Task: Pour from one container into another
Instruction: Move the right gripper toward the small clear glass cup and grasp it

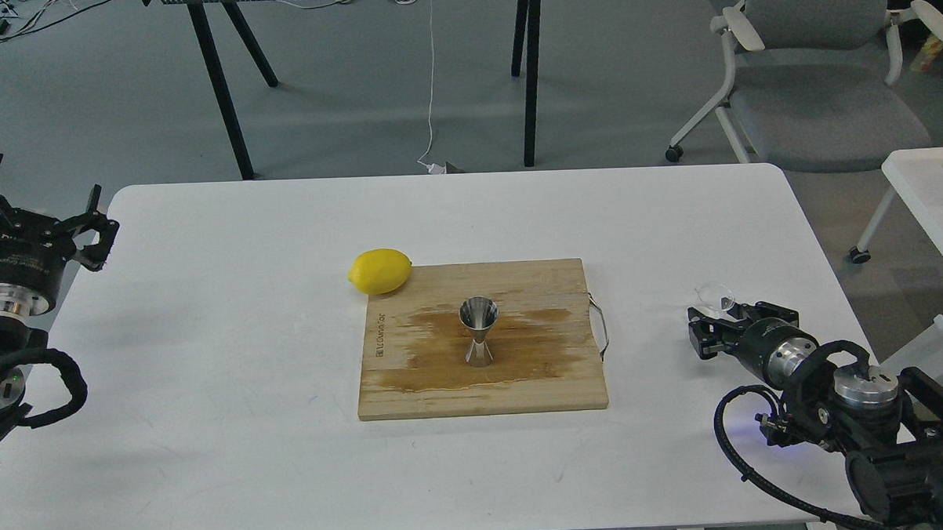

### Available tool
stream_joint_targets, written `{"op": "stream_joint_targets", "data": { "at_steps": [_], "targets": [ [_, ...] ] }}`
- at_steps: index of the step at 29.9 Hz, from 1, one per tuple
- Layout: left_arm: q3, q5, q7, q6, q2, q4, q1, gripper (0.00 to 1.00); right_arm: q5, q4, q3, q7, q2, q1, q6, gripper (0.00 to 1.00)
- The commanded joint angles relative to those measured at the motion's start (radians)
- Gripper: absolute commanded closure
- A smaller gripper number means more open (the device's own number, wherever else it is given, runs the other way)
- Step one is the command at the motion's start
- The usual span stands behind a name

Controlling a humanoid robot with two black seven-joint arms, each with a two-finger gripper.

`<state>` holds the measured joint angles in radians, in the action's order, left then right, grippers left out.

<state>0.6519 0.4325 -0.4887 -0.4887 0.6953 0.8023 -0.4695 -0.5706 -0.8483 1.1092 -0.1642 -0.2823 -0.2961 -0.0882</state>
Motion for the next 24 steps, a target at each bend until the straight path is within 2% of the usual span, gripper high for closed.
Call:
{"op": "stream_joint_targets", "data": {
  "at_steps": [1,7,14,24],
  "targets": [
    [0.000,0.000,0.000,0.000,-0.011,-0.015,0.002,0.01,0.000,0.000,0.000,0.000,0.000,0.000,0.005,0.52],
    [0.000,0.000,0.000,0.000,-0.022,-0.022,0.005,0.01,0.001,-0.002,0.000,0.000,0.000,0.002,0.011,0.60],
    [0.000,0.000,0.000,0.000,-0.023,-0.023,0.005,0.01,0.043,-0.024,-0.002,0.002,0.002,0.005,0.016,0.60],
    [0.000,-0.001,0.000,0.000,-0.025,-0.037,0.005,0.01,0.205,-0.228,-0.026,0.017,-0.002,0.012,0.015,0.61]
  ]
}}
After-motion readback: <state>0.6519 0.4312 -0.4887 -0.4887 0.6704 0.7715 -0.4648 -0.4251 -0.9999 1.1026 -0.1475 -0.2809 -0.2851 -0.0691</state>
